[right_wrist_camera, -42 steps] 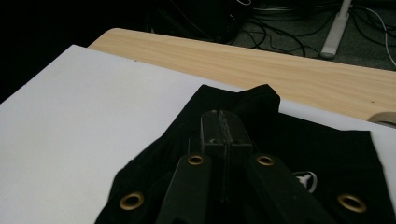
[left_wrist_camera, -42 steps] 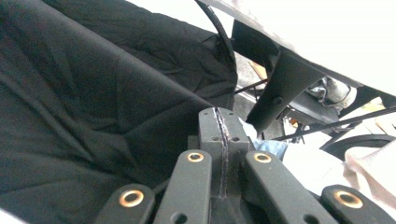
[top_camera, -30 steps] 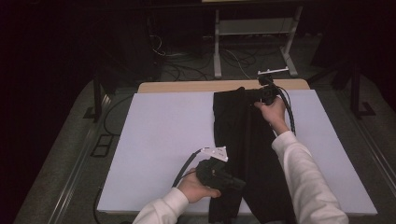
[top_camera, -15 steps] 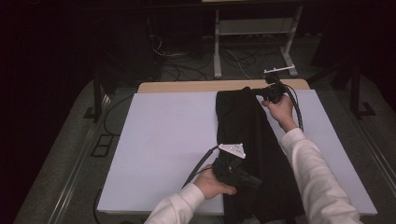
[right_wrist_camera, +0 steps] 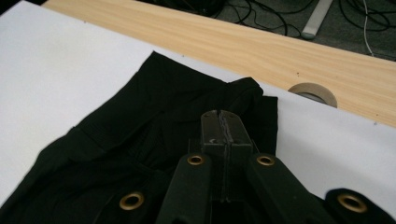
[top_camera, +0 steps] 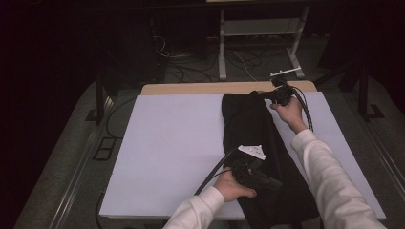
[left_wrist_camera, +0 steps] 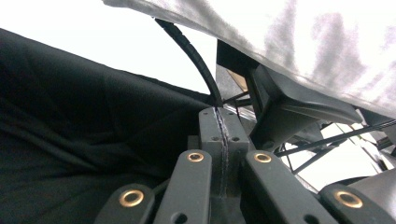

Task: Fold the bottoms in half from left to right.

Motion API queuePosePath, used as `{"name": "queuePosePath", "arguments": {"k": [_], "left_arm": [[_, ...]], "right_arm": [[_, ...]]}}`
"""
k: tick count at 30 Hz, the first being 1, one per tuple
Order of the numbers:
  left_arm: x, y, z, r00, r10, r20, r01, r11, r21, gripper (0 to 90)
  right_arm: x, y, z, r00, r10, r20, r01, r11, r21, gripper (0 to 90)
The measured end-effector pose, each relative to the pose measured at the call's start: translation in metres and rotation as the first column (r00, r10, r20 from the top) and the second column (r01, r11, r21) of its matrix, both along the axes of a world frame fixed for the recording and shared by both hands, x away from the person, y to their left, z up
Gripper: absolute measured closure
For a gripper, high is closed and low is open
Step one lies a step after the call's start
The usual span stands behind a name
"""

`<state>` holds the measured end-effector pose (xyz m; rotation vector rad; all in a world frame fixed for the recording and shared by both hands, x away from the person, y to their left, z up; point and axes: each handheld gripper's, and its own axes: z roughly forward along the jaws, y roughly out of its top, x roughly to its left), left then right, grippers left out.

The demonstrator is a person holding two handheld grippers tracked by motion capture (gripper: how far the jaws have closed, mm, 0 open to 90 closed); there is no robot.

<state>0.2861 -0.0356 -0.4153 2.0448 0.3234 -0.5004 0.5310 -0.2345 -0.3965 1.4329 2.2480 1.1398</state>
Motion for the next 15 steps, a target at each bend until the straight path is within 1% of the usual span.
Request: {"name": "queuePosePath", "arguments": {"k": [2, 5, 7, 12, 15], "left_arm": [[0.0, -0.004, -0.002, 1.0, 0.002, -0.004, -0.002, 1.0, 0.003, 89.0], [-0.001, -0.009, -0.005, 1.0, 0.006, -0.008, -0.006, 1.0, 0.003, 89.1], [-0.001, -0.011, -0.006, 1.0, 0.006, -0.007, -0.006, 1.0, 0.003, 89.0], [-0.001, -0.015, -0.008, 0.9998, 0.013, -0.012, -0.013, 0.9999, 0.005, 89.1], [-0.001, -0.018, -0.009, 0.9999, -0.002, -0.01, 0.002, 1.0, -0.002, 89.0]], "right_arm": [[0.001, 0.0, -0.003, 1.0, 0.002, -0.001, -0.003, 1.0, -0.009, 88.8], [0.001, 0.0, -0.005, 1.0, 0.005, -0.004, -0.005, 1.0, -0.009, 88.8], [0.001, 0.0, -0.005, 0.9999, 0.01, -0.004, -0.01, 1.0, -0.018, 88.8], [0.0, 0.001, -0.007, 0.9999, 0.015, 0.002, -0.015, 1.0, -0.023, 88.8], [0.001, 0.001, -0.007, 0.9997, 0.021, 0.008, -0.021, 0.999, -0.033, 88.8]]}}
